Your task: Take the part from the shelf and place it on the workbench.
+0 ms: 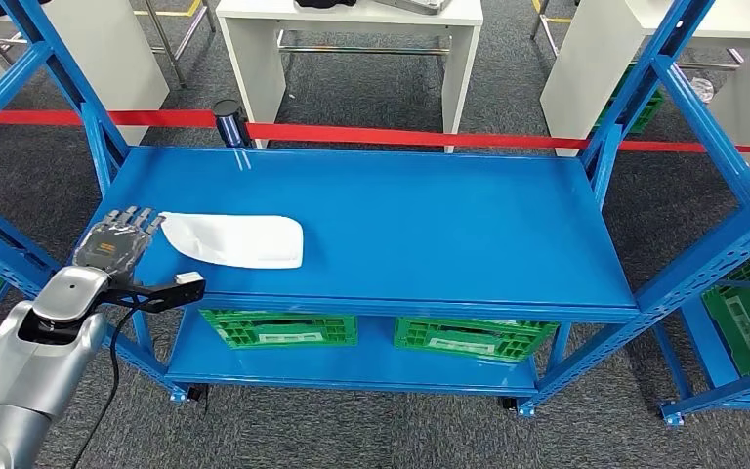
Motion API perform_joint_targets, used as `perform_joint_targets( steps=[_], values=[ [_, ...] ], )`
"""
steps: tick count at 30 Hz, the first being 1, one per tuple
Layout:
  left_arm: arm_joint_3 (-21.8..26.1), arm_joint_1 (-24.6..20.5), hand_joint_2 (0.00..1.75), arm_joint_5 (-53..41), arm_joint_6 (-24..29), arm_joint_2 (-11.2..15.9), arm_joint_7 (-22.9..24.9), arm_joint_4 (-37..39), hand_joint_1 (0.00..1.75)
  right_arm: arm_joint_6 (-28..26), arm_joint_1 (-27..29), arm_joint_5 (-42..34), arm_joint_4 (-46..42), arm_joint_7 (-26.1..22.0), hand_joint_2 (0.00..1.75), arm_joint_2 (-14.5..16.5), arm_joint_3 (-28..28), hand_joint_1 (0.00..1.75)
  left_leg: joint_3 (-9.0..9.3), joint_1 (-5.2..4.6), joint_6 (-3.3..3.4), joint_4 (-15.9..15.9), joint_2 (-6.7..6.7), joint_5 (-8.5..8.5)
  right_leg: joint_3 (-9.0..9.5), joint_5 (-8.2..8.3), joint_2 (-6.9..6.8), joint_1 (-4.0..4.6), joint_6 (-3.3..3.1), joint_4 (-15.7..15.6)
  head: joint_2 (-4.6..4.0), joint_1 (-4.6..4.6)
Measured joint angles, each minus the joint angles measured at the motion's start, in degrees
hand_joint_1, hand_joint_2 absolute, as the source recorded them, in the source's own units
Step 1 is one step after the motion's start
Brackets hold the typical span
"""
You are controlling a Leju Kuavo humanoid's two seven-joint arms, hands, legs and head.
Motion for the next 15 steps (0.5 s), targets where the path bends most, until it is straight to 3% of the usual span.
perform_joint_targets(
  steps=[2,4,7,9,10,13,14,15],
  values=[
    [-0.2,-0.3,1.75,-0.2,-0.2,-0.4,-0.1,0.0,0.0,0.0,0.0,0.0,-0.2,0.1,0.0,-0.1,0.1,0.0,-0.06,-0.01,-0.31,0.4,-0.06,-0.25,3.74,3.1,-0.13,-0.23,0.79,-7.9,-0.01,0.01],
    [-0.4,-0.8,1.75,-0.3,-0.2,-0.6,-0.1,-0.1,0.0,0.0,0.0,0.0,-0.4,0.2,0.0,-0.1,0.3,0.0,-0.34,-0.28,-0.85,1.1,-0.12,-0.72,6.86,5.13,-0.2,-0.22,0.52,-14.1,-0.01,-0.03],
    [-0.6,-1.2,1.75,-0.3,-0.3,-0.8,-0.1,-0.1,0.0,0.0,0.0,0.0,-0.6,0.2,0.0,-0.1,0.4,0.0,-0.57,-0.29,-1.53,1.4,-0.13,-0.95,7.37,5.57,-0.12,0.02,-0.77,-15.0,-0.01,-0.1],
    [-0.6,-1.4,1.75,-0.3,-0.3,-0.8,-0.1,-0.1,0.0,0.0,0.0,0.0,-0.7,0.2,0.0,-0.1,0.5,0.0,-1.27,-0.02,-2.18,2.7,-0.1,-1.97,7.43,5.73,-0.06,-0.17,-1.37,-15.2,-0.01,-0.14],
    [-0.6,-1.6,1.75,-0.3,-0.3,-0.8,-0.1,-0.1,0.0,0.0,0.0,0.0,-0.8,0.2,0.0,-0.1,0.5,0.0,-2.33,0.09,-2.51,5.0,-0.09,-3.34,7.46,5.8,-0.05,-0.31,-1.62,-15.2,-0.01,-0.18],
    [-0.7,-1.8,1.75,-0.9,-0.4,-1.0,-0.1,0.1,0.0,0.1,-0.1,0.0,-0.8,0.2,0.0,-0.1,0.8,0.0,-7.57,0.38,-3.19,16.0,-0.09,-8.21,7.41,5.81,-0.04,-0.21,-2.01,-15.2,-0.01,-0.26],
    [-0.8,-1.8,1.75,-1.1,-0.5,-1.1,-0.1,0.2,0.0,0.1,-0.1,0.0,-0.8,0.2,0.0,-0.1,0.9,0.0,-8.56,0.42,-3.22,17.9,-0.09,-8.45,7.4,5.8,-0.03,-0.17,-2.03,-15.2,-0.01,-0.26],
    [-0.9,-1.8,1.75,-1.3,-0.5,-1.2,-0.1,0.3,0.0,0.2,-0.1,0.0,-0.8,0.2,0.0,0.0,1.0,0.0,-8.47,0.45,-3.16,17.6,-0.09,-7.6,7.42,5.8,-0.02,-0.13,-2.03,-15.2,-0.01,-0.26]
  ],
)
